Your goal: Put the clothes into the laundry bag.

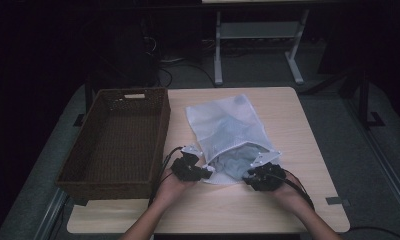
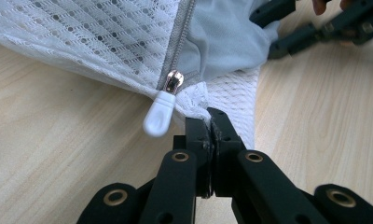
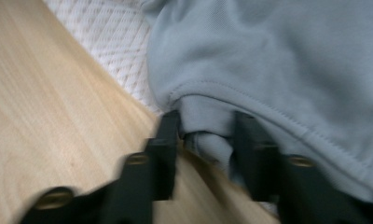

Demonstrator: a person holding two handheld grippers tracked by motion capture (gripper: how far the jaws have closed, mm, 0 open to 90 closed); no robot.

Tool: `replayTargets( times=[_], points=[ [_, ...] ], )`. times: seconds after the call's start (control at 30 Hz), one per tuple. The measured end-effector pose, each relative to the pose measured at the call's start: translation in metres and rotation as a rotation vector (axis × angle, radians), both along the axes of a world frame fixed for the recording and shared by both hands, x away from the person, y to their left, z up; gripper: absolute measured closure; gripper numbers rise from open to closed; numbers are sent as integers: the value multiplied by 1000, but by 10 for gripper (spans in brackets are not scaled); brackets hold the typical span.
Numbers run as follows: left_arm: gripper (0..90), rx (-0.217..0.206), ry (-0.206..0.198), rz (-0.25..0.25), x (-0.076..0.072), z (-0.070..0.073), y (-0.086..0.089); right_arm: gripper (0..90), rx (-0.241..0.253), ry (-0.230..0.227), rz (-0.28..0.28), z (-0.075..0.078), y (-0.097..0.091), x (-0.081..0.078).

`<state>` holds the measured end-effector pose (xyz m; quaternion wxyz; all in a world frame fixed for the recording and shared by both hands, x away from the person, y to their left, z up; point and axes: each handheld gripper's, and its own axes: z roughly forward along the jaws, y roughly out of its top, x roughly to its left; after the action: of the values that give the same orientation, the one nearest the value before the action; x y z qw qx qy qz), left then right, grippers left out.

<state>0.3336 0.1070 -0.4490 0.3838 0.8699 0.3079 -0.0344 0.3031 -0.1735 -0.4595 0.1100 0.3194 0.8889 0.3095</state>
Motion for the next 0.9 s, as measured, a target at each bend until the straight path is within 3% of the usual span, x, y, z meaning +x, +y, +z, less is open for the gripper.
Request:
replayTargets(
  times=[0.07,0.17,0.33,0.5,0.9],
  points=[
    [880,0,1,-2,0,0,-1,757,13,3,-1,1,-1,2],
    [880,-2,1,-1,0,-1,-1,811,35,0,-3,5,1,3],
    [880,-1,2,0,0,0,-1,822,112,-51,-6,22,8,8],
    [880,2,8,-5,-1,-1,-2,826,137,-93,-16,33,18,19],
    [883,25,30,-49,-1,-3,-3,829,177,-142,-138,44,38,57]
  ],
)
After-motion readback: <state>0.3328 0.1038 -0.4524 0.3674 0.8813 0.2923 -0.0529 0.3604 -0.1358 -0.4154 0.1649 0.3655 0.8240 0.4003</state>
